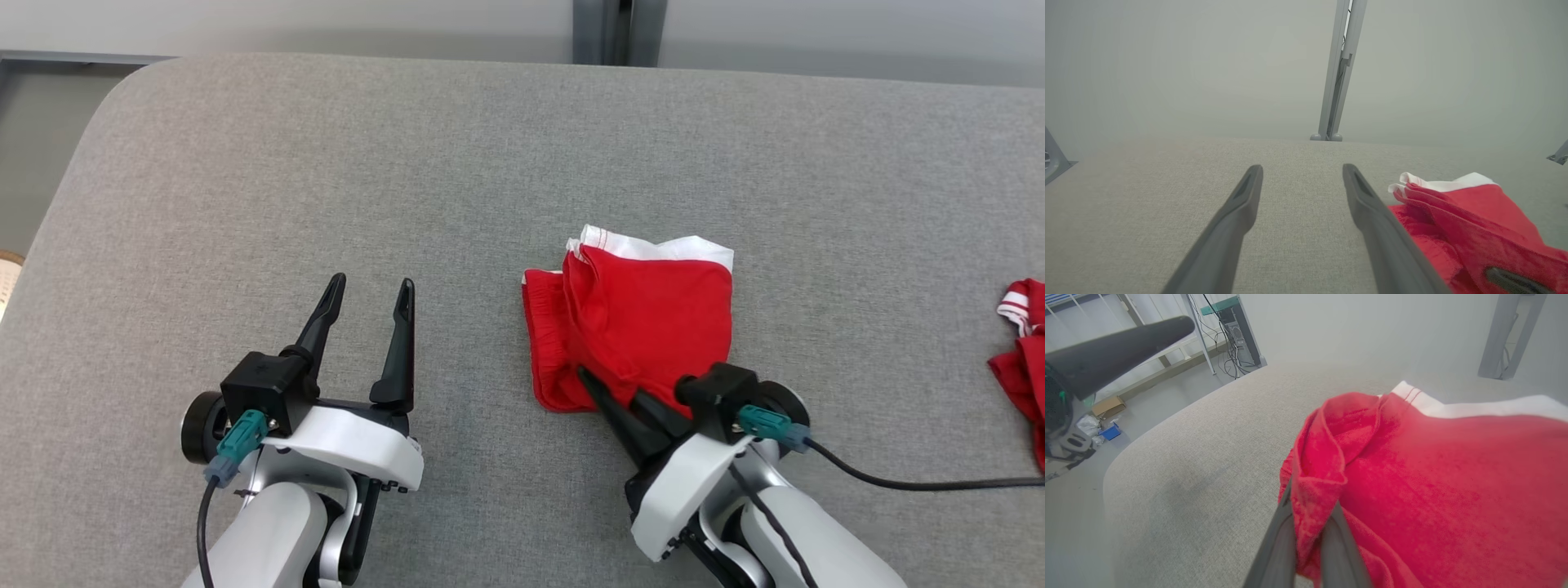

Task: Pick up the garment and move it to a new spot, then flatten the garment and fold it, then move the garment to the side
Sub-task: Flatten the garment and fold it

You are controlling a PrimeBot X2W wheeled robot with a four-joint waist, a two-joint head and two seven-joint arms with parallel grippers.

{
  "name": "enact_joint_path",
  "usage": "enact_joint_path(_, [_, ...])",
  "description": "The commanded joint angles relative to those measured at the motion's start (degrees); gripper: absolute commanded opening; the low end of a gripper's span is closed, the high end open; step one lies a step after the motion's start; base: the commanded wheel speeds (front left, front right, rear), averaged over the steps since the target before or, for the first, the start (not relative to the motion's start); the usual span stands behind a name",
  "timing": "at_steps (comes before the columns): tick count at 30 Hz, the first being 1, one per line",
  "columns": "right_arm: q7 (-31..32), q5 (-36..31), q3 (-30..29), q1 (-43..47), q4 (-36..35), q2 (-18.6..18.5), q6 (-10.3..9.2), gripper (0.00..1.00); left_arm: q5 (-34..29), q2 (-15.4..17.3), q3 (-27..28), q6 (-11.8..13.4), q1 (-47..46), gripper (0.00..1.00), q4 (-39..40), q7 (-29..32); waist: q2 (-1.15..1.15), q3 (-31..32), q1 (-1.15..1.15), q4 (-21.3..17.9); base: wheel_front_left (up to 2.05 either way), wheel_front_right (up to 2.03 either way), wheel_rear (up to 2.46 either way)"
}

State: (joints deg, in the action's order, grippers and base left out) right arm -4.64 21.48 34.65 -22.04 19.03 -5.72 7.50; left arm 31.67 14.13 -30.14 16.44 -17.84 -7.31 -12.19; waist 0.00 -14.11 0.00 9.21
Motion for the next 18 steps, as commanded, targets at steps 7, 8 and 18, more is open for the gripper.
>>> enact_joint_path(7, [0.0,2.5,7.2,-4.4,6.6,0.0,-0.02,1.00,0.1,-0.3,-0.2,-0.5,-0.7,1.00,-0.9,-0.8,0.00,-0.3,0.00,0.9,0.00,0.00,0.00])
enact_joint_path(8, [0.1,2.9,8.3,-4.6,7.1,0.2,-0.02,1.00,0.1,-0.3,-0.2,-0.4,-0.7,1.00,-1.0,-0.9,0.00,-0.3,0.00,1.0,0.00,0.00,0.00])
enact_joint_path(18, [-2.4,3.1,19.5,-7.2,3.4,-4.9,-0.04,1.00,0.6,-0.1,-0.2,-0.3,-0.5,1.00,-1.4,-1.0,0.00,-0.2,0.00,-0.1,0.00,0.00,0.00])
